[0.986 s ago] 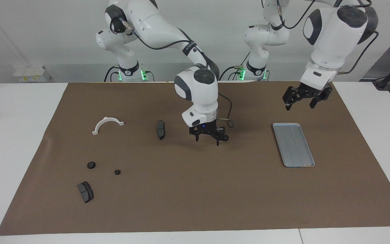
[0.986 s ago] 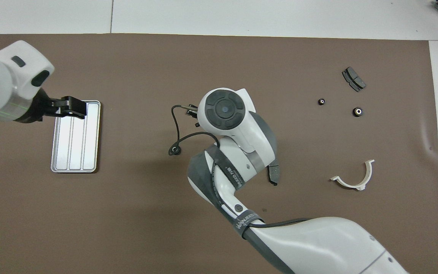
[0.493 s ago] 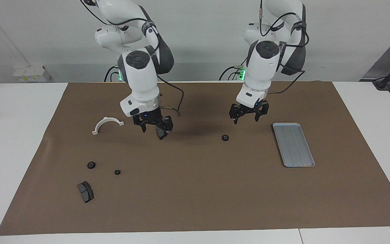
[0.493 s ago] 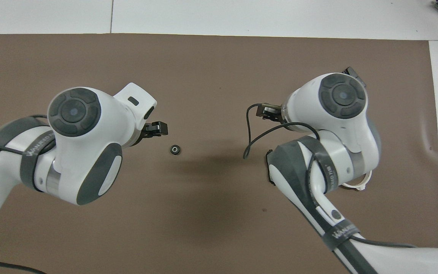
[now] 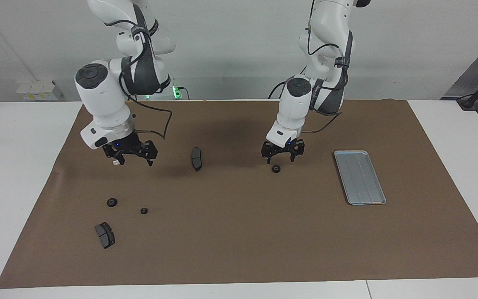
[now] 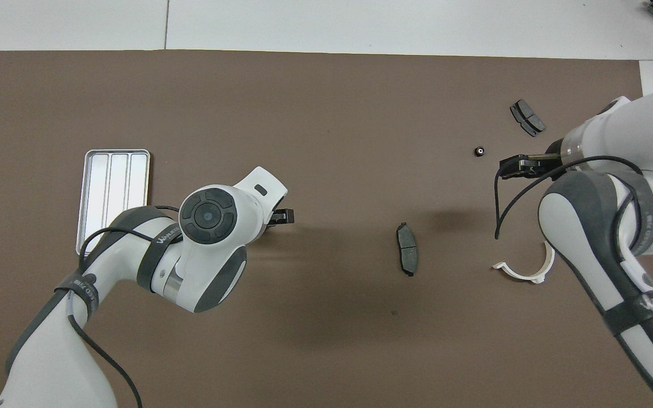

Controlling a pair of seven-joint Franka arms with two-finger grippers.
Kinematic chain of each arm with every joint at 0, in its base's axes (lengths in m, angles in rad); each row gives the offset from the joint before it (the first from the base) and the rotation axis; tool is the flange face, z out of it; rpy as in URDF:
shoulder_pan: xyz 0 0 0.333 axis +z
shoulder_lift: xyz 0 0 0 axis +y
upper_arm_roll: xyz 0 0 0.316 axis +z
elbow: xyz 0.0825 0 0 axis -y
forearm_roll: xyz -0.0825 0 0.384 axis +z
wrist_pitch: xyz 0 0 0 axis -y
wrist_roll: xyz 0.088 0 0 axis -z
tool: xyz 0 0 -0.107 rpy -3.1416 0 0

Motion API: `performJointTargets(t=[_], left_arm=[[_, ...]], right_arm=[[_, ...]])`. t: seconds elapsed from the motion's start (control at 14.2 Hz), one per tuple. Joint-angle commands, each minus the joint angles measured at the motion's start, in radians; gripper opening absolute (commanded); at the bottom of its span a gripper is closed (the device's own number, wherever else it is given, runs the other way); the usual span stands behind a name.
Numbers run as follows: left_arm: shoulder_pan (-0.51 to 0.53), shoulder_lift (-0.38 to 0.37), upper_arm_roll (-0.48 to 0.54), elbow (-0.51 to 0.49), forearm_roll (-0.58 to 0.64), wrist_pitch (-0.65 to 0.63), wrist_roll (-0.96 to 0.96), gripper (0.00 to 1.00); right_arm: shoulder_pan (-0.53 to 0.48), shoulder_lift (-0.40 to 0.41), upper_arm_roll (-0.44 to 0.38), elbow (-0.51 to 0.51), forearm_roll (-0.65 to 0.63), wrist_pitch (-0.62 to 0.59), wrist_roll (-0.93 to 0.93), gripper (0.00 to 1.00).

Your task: Pick bearing gear from pile to tray

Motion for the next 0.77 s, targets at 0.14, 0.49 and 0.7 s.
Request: performJointTargets(t=[0.14, 0.49, 0.7], left_arm=[[-0.019, 0.034, 0.017, -0.015, 0.009, 0.06, -0.007, 0.8], [-0.013, 0.032, 0.017, -0.028, 0.009, 0.049, 0.002, 0.59], [-0.013, 0.028, 0.017, -0.047, 0.009, 0.05, 0.004, 0.51]], right_arm=[[-0.095, 0.093, 0.015, -0.016, 0.021, 0.133, -0.162, 1.0], [-0.128, 0.204, 0.015, 0.004, 0.021, 0.255, -0.179, 1.0], [-0.14, 0.268, 0.015, 0.043, 0.021, 0.287, -0.178, 0.94]])
